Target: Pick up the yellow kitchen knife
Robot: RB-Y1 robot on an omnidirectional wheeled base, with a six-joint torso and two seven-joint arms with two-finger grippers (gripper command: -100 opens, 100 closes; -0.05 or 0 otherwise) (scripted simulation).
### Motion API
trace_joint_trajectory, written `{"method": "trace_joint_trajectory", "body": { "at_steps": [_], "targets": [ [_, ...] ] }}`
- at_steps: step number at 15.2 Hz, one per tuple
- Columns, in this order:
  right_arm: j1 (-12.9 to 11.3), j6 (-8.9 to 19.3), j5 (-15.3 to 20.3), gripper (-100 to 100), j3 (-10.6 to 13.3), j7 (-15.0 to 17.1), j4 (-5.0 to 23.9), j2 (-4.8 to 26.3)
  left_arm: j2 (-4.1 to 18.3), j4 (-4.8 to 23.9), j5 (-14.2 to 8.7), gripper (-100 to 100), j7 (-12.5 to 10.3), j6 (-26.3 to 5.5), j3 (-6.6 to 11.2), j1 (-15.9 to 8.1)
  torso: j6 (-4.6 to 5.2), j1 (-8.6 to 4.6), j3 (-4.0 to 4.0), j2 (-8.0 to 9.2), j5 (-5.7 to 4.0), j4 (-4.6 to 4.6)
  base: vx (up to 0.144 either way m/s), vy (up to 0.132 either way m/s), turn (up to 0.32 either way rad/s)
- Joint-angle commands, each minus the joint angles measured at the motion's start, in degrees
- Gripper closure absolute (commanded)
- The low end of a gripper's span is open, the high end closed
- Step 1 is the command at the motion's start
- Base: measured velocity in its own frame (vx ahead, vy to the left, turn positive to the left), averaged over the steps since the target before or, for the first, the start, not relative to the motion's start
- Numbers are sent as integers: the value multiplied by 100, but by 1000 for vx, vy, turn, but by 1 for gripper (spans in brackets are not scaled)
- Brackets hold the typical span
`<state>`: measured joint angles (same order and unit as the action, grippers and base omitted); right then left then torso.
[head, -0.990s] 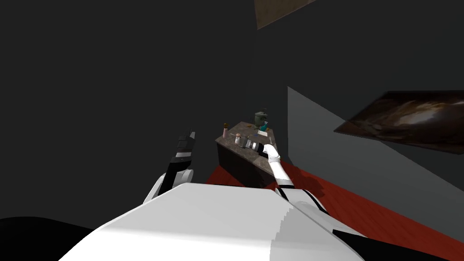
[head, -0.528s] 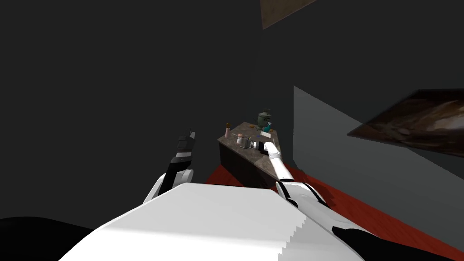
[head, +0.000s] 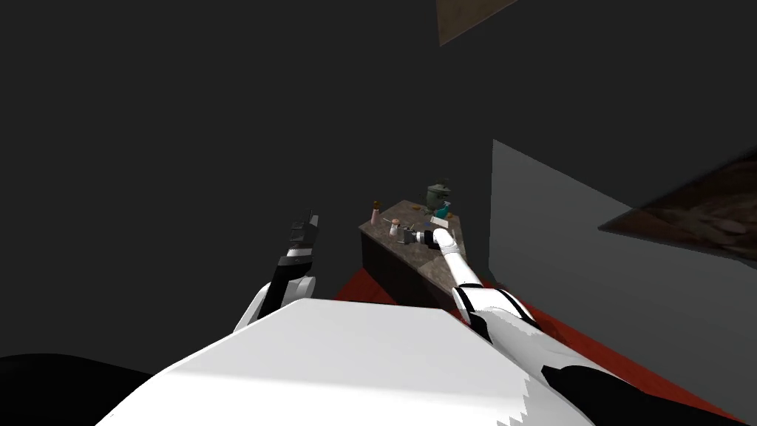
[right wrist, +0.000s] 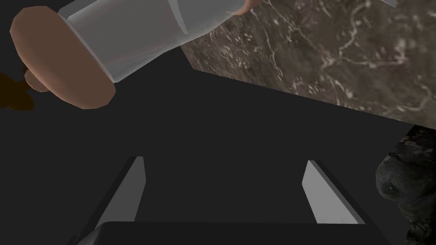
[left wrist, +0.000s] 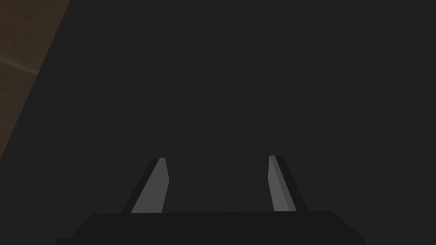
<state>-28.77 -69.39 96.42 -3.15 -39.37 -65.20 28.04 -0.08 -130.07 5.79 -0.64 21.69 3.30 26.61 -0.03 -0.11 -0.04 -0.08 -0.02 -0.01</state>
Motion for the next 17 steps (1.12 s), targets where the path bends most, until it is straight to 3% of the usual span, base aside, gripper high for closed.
{"method": "trace_joint_trajectory", "body": {
  "at_steps": [1,2,3,5,6,9,10,12,13,17],
  "targets": [
    [-64,-56,286,-100,1,-45,103,60,0,0,0,0,0,0,0,0,0,0,0,0,0,0,-4,-21,114],
    [-64,-56,295,-100,1,-45,103,60,0,0,0,0,0,0,0,1,3,0,0,0,-1,0,-2,-14,11],
    [-265,-188,508,-100,5,-226,349,241,0,0,0,0,0,0,1,1,6,0,0,1,-1,0,-1,-10,177],
    [-265,-188,727,-100,5,-226,456,241,0,0,0,0,0,0,0,0,0,2,-2,-3,0,-1,4,-17,177],
    [-451,-313,877,-100,11,-404,624,424,0,0,0,0,0,0,0,1,4,1,-2,-3,0,-1,2,-15,214],
    [-451,-313,1143,-100,11,-404,804,424,0,0,0,0,0,0,0,1,5,0,-3,-5,-1,-2,6,-16,109],
    [-620,-432,1338,-100,20,-577,1056,604,0,0,0,0,0,0,1,1,6,1,-3,-5,-1,-2,10,-3,221],
    [-620,-432,1541,-100,20,-577,1146,604,0,0,0,0,0,0,0,0,0,5,-4,-8,1,-1,12,-11,181],
    [-773,-543,1717,-100,32,-744,1291,781,0,0,0,0,0,0,0,1,5,4,-4,-7,0,-2,18,-5,199],
    [-910,-647,2199,-100,46,-903,1802,951,0,0,0,0,0,0,0,0,0,5,-7,-13,1,-3,24,-6,203]
  ]
}}
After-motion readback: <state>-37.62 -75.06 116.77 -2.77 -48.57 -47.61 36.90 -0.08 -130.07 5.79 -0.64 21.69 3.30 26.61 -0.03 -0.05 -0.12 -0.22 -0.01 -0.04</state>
